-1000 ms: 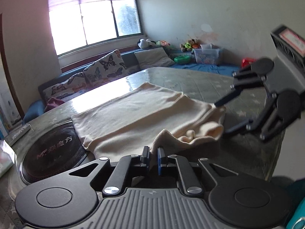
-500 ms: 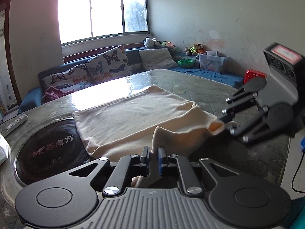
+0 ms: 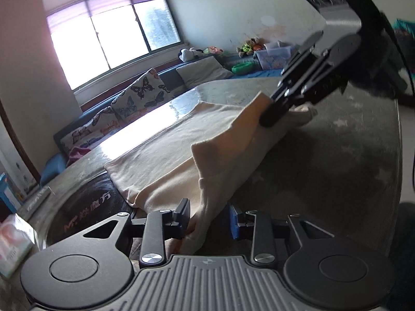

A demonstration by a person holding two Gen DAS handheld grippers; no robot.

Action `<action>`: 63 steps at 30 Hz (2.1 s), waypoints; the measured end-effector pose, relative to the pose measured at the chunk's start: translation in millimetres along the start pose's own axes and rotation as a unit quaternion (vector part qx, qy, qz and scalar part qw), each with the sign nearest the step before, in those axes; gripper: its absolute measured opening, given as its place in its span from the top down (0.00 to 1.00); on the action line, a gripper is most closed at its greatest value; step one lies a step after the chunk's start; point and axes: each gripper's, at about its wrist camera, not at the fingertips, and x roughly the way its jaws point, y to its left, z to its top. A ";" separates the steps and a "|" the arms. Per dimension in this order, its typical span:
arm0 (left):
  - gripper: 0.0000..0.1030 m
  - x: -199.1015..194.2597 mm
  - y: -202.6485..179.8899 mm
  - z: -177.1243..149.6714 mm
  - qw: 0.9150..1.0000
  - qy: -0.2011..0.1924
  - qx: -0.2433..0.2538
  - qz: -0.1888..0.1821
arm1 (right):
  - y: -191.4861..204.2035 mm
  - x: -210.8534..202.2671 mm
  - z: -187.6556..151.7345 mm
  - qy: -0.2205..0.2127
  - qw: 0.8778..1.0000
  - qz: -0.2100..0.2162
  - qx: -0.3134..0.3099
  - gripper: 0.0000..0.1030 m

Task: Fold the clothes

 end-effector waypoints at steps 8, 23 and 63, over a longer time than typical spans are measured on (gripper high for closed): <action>0.95 -12.8 8.5 4.7 1.000 -0.015 -0.011 -0.016 | 11.4 -18.6 -10.8 -0.037 0.999 -0.006 0.021 0.92; 0.95 -113.2 -10.9 8.3 0.995 -0.034 -0.064 -0.072 | 70.5 -116.3 -26.8 -0.041 0.999 0.029 0.009 0.93; 0.58 30.9 128.4 17.0 0.969 0.035 -0.242 -0.032 | -45.9 64.5 45.3 0.035 0.998 0.011 0.041 0.77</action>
